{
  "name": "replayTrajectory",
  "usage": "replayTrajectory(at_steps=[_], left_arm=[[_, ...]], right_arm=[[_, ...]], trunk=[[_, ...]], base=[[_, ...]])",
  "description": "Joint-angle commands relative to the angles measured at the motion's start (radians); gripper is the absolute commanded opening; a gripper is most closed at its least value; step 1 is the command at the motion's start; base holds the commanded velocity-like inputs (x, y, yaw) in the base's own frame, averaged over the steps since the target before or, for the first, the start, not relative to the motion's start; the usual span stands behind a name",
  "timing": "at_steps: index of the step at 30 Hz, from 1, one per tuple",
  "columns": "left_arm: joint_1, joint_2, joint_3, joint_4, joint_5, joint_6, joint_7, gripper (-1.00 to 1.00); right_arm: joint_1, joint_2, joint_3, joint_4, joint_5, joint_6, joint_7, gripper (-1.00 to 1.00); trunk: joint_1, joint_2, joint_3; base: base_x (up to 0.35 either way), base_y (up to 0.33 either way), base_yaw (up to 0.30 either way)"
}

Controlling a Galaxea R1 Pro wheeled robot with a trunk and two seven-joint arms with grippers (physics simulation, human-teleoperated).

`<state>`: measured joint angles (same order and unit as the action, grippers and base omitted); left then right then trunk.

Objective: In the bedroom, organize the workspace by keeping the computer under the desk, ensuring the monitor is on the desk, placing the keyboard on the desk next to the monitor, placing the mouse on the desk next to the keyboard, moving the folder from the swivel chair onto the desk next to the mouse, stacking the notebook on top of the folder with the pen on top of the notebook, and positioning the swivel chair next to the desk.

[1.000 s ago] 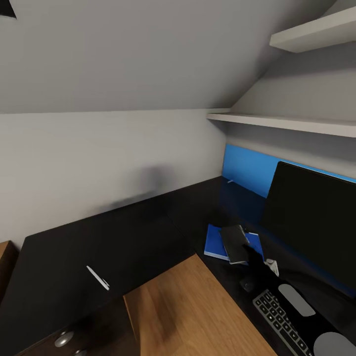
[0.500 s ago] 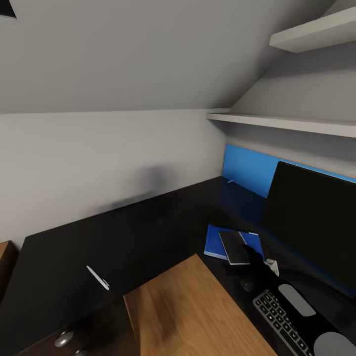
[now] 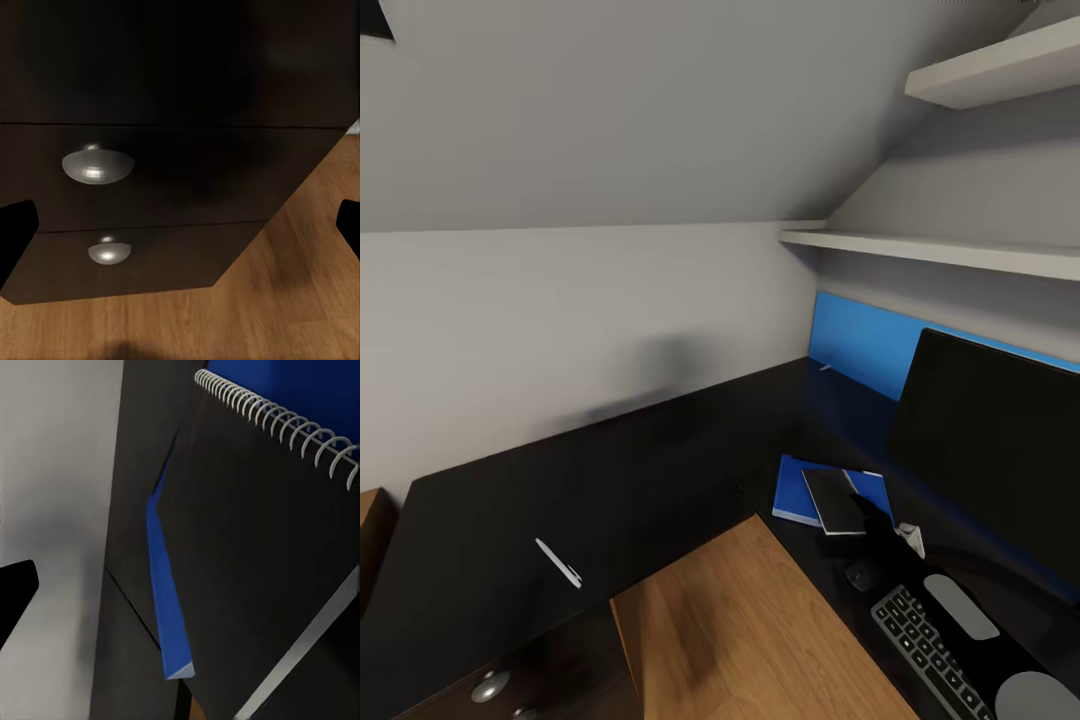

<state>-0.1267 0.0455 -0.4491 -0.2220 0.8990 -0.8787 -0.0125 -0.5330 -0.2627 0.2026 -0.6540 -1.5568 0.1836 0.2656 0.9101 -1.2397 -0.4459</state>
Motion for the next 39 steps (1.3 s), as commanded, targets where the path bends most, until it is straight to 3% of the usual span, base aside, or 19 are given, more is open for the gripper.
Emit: replayTrajectory(at_steps=[1,7,39], left_arm=[[-0.001,0.001,-0.008,0.0,0.011,-0.003,-0.001,1.0],[-0.001,0.001,-0.008,0.0,0.011,-0.003,-0.001,1.0],[-0.001,0.001,-0.008,0.0,0.011,-0.002,-0.001,1.0]], right_arm=[[-0.001,-0.001,0.005,0.001,-0.009,0.0,0.003,1.0],[-0.001,-0.002,0.005,0.001,-0.009,0.0,0.003,1.0],[-0.001,-0.001,0.005,0.001,-0.008,0.0,0.003,1.0]], trunk=[[-0.004,0.007,0.002],[-0.027,0.049,0.021],[-0.027,0.049,0.021]], base=[[0.0,0.0,0.0],[0.0,0.0,0.0],[-0.024,0.0,0.0]])
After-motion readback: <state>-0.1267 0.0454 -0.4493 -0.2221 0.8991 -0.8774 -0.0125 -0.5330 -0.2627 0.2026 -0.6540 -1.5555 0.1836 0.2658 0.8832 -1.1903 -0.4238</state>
